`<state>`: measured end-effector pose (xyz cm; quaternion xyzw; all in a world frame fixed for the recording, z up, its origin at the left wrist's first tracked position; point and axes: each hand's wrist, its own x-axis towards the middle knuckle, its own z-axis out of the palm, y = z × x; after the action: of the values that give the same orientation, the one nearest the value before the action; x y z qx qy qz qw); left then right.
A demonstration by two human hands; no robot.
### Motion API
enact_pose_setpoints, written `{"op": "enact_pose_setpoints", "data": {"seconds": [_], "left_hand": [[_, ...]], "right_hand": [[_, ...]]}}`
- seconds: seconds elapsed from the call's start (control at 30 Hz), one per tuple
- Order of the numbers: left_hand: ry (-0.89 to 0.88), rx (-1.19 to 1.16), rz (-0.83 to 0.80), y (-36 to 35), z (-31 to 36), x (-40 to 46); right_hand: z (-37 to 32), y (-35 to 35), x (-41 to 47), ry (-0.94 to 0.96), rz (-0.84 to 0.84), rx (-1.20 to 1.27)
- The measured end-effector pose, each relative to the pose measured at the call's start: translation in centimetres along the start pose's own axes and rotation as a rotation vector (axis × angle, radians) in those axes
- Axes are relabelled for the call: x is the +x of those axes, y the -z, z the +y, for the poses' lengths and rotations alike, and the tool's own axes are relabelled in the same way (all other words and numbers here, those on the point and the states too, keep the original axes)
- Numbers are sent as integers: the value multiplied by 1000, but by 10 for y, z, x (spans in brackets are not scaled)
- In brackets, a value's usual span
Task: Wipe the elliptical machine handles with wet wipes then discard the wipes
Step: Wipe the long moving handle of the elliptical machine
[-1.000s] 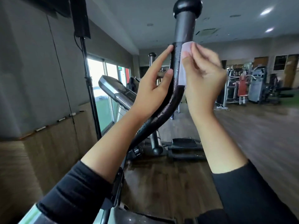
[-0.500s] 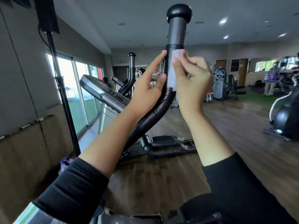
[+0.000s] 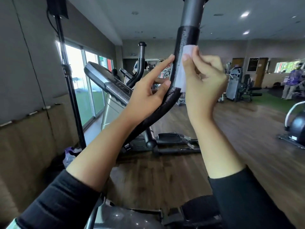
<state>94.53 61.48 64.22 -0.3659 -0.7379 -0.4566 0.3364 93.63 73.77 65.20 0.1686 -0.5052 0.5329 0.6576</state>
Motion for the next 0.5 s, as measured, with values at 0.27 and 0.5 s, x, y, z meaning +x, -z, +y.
{"op": "enact_pose_setpoints", "data": {"seconds": [0.27, 0.5], "left_hand": [[-1, 43, -66, 15, -12, -18], [54, -9, -185, 32, -21, -27]], "right_hand": [[6, 16, -73, -132, 0, 41], [-4, -3, -35, -112, 128, 29]]}}
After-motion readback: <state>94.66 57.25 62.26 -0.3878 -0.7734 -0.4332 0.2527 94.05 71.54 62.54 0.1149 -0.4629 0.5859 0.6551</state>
